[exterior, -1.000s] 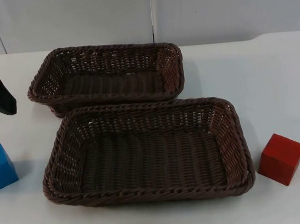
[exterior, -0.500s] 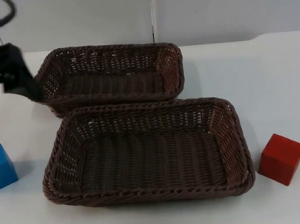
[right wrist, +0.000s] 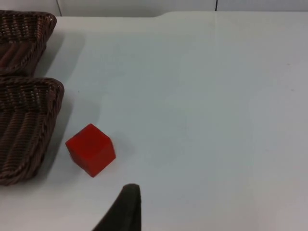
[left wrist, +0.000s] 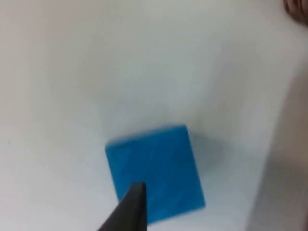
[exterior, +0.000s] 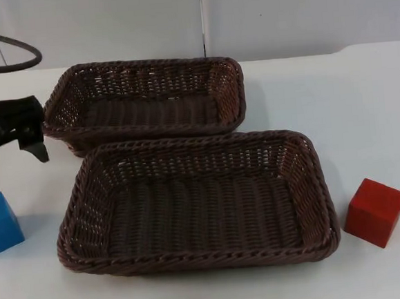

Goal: Pick up one cube with the left hand and place it into the upper basket. Pick up one cube with the right hand and place it into the lower basket.

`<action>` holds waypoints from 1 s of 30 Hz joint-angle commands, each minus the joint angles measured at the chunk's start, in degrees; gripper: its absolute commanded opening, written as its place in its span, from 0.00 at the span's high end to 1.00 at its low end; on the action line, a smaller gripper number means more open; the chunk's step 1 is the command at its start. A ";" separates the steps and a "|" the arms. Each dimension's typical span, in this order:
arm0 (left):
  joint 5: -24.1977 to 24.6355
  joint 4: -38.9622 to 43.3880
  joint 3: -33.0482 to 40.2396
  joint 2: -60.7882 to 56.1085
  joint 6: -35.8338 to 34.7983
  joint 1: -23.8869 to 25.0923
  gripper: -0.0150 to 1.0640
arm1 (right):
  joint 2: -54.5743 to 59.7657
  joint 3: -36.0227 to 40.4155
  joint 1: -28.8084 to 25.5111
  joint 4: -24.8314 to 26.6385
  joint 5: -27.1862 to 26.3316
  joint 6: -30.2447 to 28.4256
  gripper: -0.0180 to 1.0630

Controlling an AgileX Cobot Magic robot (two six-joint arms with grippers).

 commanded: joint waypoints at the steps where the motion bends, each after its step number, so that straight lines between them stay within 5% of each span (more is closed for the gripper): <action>1: -1.49 3.78 -0.31 0.54 -5.65 -0.10 0.04 | -0.15 0.07 0.15 0.22 -0.34 -0.50 0.01; 5: -1.73 10.94 -1.31 3.84 -15.80 0.06 0.08 | -0.15 0.07 0.15 0.22 -0.34 -0.50 0.01; 15: -0.24 19.18 -3.18 9.95 -25.48 0.06 0.08 | -0.15 0.07 0.15 0.22 -0.34 -0.50 0.01; 20: -0.99 27.44 -3.26 11.56 -35.77 0.06 0.08 | -0.15 0.07 0.15 0.22 -0.34 -0.50 0.01; 26: -1.11 28.49 -3.53 11.59 -38.04 0.06 0.08 | -0.15 0.07 0.15 0.22 -0.34 -0.50 0.01; 30: -0.89 24.55 -3.53 11.59 -33.03 -0.16 0.08 | -0.15 0.07 0.15 0.22 -0.34 -0.50 0.01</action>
